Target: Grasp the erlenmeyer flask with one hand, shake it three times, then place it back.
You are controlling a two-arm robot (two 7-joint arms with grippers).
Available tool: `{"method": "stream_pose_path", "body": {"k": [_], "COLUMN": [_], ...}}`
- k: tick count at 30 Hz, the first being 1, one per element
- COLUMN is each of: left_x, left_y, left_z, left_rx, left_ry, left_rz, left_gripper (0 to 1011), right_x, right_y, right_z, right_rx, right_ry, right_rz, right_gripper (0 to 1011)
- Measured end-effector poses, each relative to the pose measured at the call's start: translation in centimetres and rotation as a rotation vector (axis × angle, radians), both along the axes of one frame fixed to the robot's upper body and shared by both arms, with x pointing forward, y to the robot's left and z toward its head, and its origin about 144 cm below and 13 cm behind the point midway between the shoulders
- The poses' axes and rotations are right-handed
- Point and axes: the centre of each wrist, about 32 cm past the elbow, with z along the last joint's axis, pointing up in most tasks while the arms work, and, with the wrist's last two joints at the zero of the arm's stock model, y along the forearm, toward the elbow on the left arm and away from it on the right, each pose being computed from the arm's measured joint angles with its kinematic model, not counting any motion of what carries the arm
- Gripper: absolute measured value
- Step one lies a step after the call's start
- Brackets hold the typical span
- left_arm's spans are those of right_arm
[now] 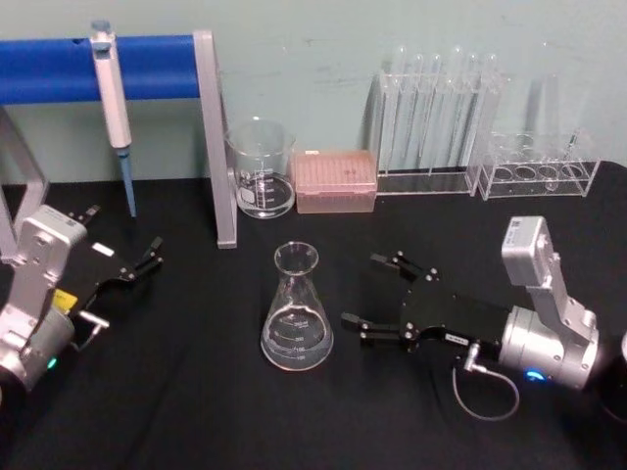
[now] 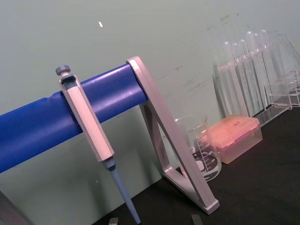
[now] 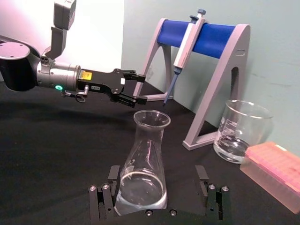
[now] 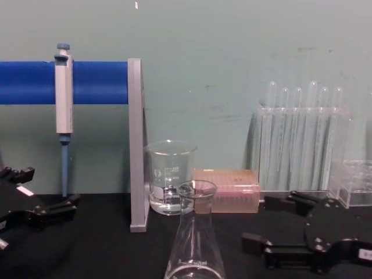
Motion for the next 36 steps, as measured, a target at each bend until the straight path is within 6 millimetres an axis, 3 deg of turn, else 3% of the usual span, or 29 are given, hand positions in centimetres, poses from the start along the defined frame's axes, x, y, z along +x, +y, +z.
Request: {"method": "stream_pose_path", "body": {"k": [11, 36], "left_x": [0.0, 0.0], "left_y": [0.0, 0.0], "left_z": [0.0, 0.0], "left_rx": [0.000, 0.000], "left_ry": [0.000, 0.000], "left_rz": [0.000, 0.000], "left_gripper": [1001, 1001], "right_x": [2.2, 4.8], "right_y": [1.5, 3.9], "right_z": [0.0, 0.0], "right_rx": [0.016, 0.040], "right_ry": [-0.004, 0.020], "right_rz": [0.056, 0.114], "right_gripper": [1000, 1000]}}
